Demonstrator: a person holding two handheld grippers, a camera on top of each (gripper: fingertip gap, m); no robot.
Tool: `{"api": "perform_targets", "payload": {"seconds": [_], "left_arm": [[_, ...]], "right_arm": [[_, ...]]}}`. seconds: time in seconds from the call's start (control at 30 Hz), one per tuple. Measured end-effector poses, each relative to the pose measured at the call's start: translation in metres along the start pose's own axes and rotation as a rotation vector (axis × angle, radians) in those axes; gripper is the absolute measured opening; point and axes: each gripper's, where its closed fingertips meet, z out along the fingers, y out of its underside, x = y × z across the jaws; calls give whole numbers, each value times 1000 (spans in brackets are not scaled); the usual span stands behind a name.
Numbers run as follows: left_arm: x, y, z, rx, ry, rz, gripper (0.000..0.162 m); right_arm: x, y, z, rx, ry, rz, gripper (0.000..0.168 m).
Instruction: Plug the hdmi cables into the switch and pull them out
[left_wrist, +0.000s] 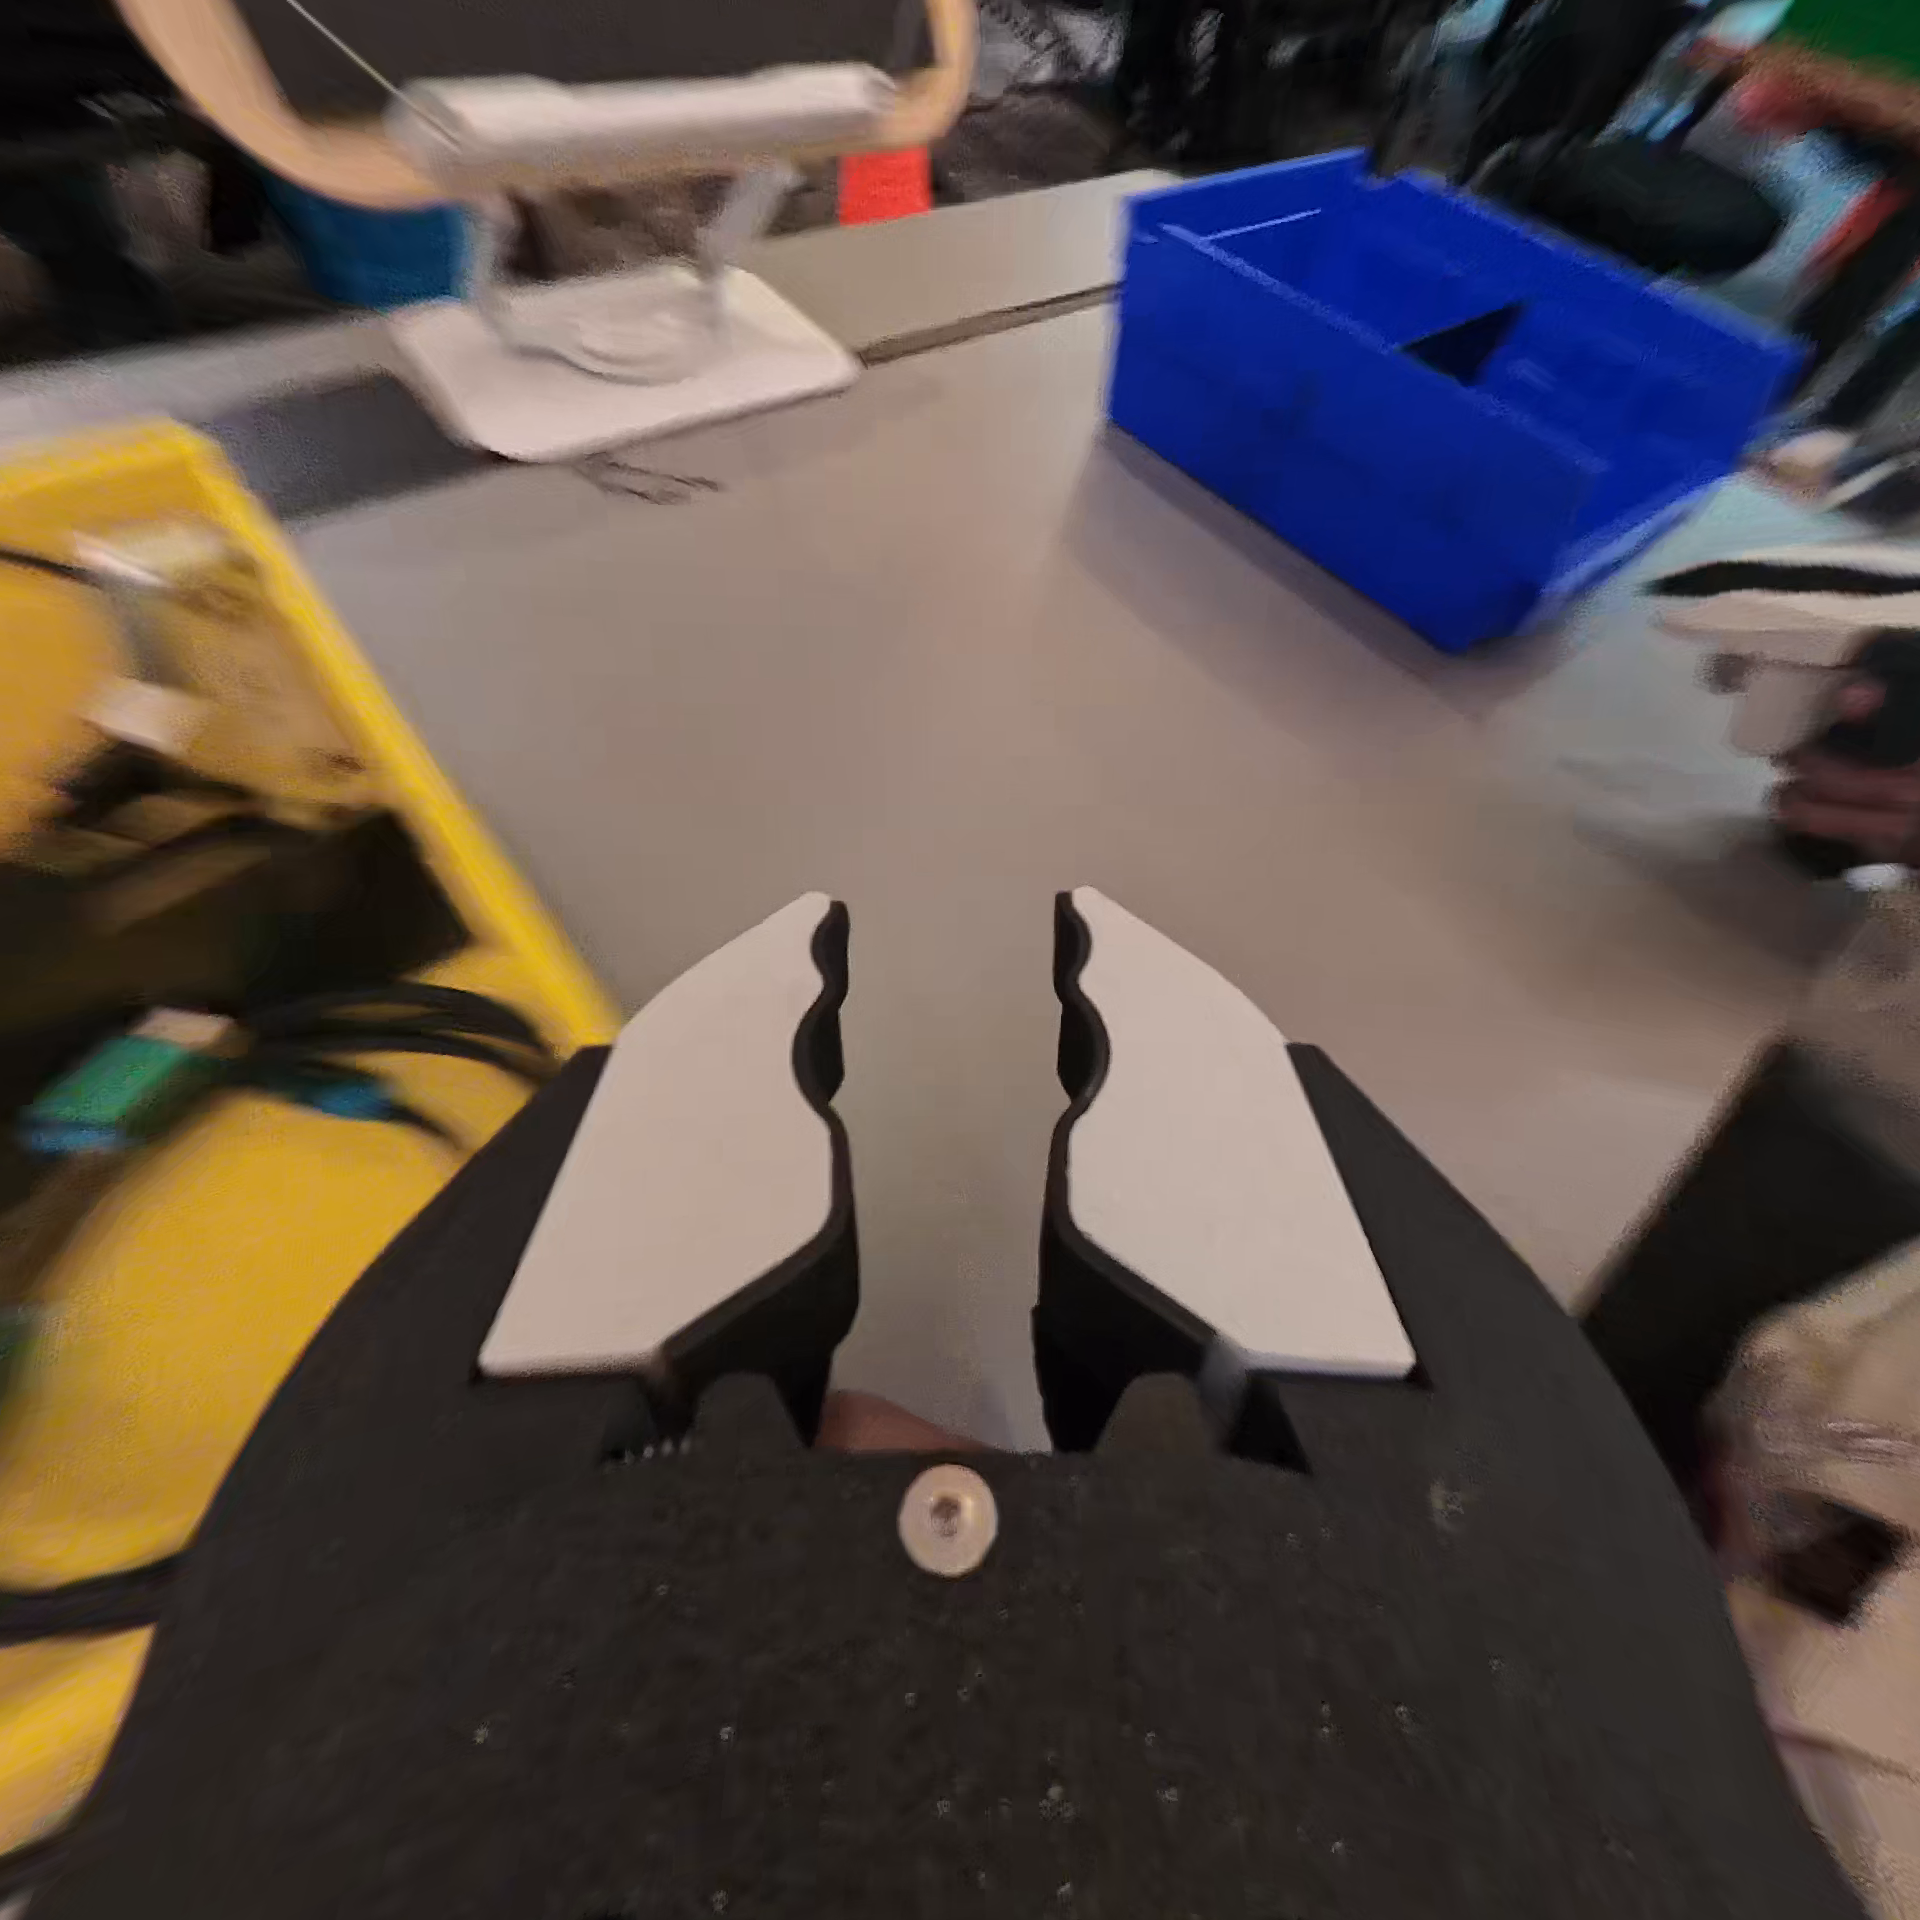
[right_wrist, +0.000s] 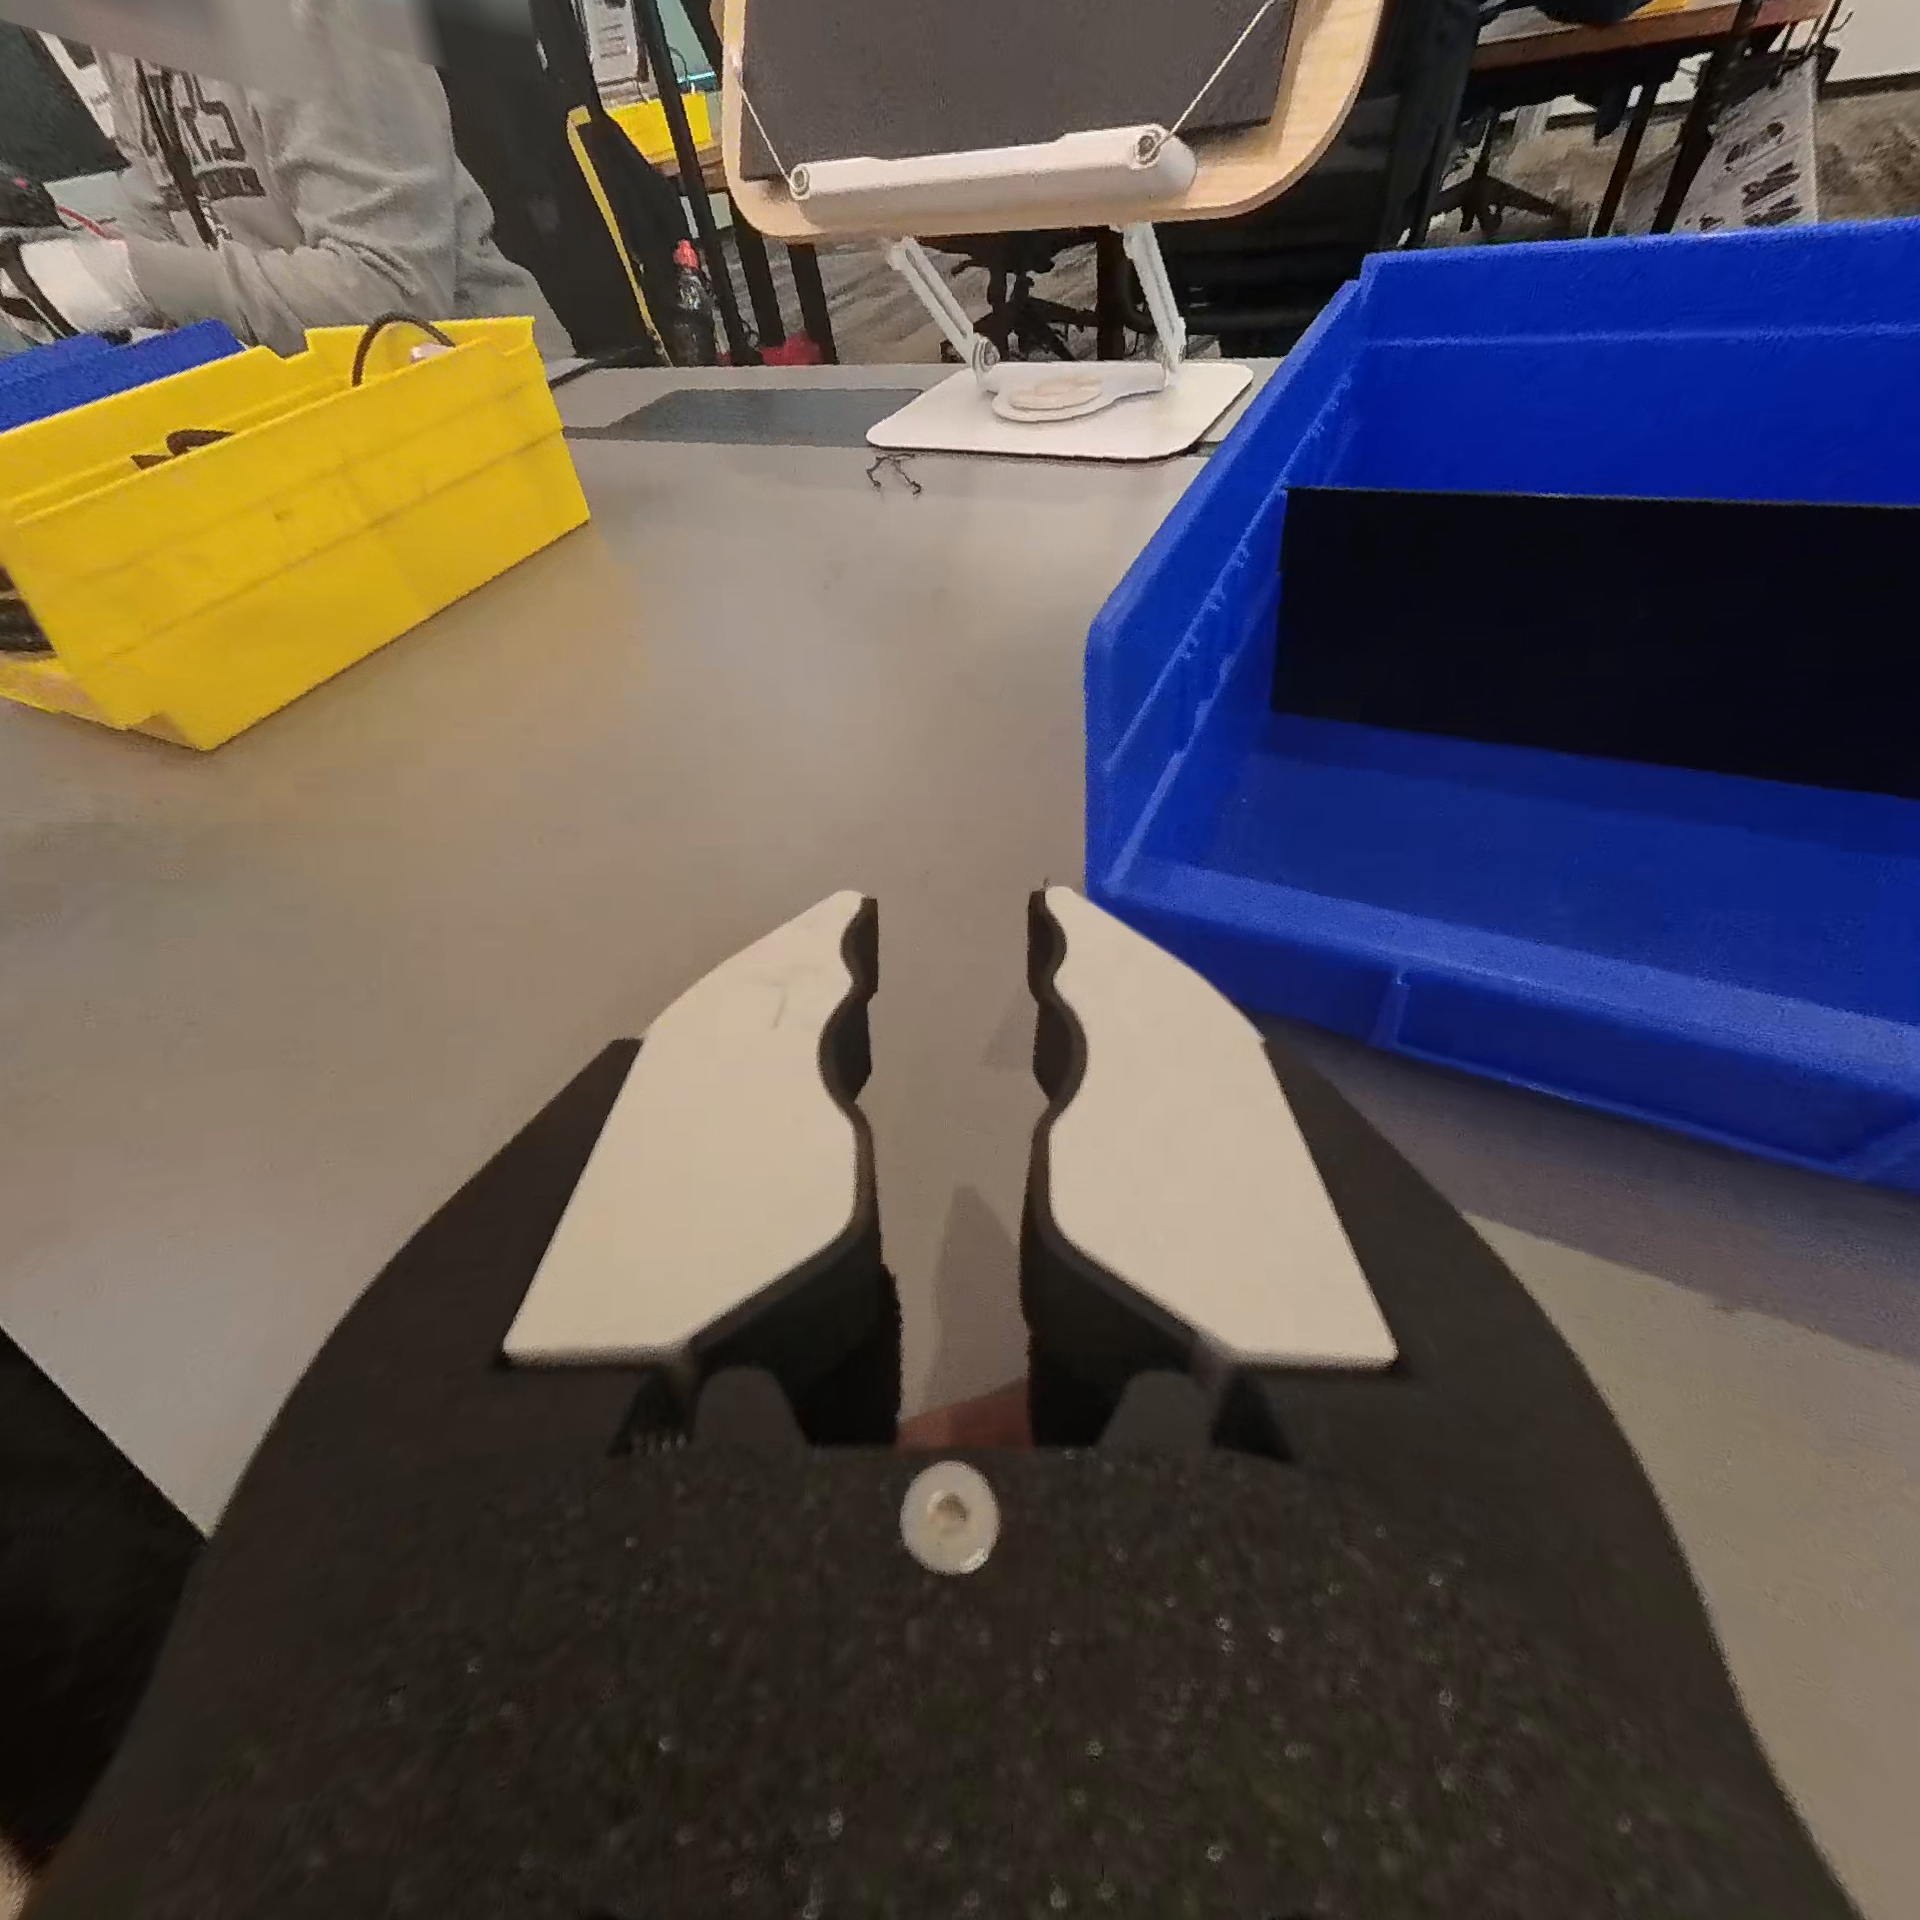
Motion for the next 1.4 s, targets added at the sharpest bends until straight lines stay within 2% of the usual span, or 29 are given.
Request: {"api": "perform_targets", "payload": {"seconds": [0.1,0.2,0.23,0.4,0.5,0.53,0.6,0.8,0.9,1.0,1.1,1.2,1.3,1.4], "left_arm": [[-89,-26,-5,-177,-112,194,37],[-206,-17,14,-488,-339,297,48],[-233,-11,24,-571,-353,299,48],[-301,5,74,-716,-311,199,52],[-327,23,84,-826,-371,213,46],[-331,25,88,-824,-375,215,37],[-323,29,93,-819,-295,193,6],[-313,12,74,-816,-252,197,4],[-301,-25,55,-777,-266,244,4],[-271,-71,34,-703,-230,279,4],[-215,-105,20,-617,-99,275,3],[-145,-117,12,-588,86,359,4],[-65,-106,5,-606,314,547,4],[7,-81,1,-678,479,713,4]], "right_arm": [[-1,-3,-1,10,-16,13,27],[-7,-4,-1,14,-49,44,27],[-9,-3,0,7,-62,46,27],[-12,2,0,-18,-54,-16,27],[-10,3,-1,-21,-46,-34,27],[-9,3,-1,-20,-48,-31,27],[-8,4,-1,-23,-55,-15,26],[-13,4,0,-25,-85,0,26],[-26,6,3,-39,-125,-37,26],[-40,6,4,-44,-153,-83,26],[-57,1,4,-18,-211,-69,26],[-80,-1,6,-12,-303,-119,29],[-119,-2,6,-43,-507,-218,33],[-146,-16,8,-40,-665,-293,33]]}}
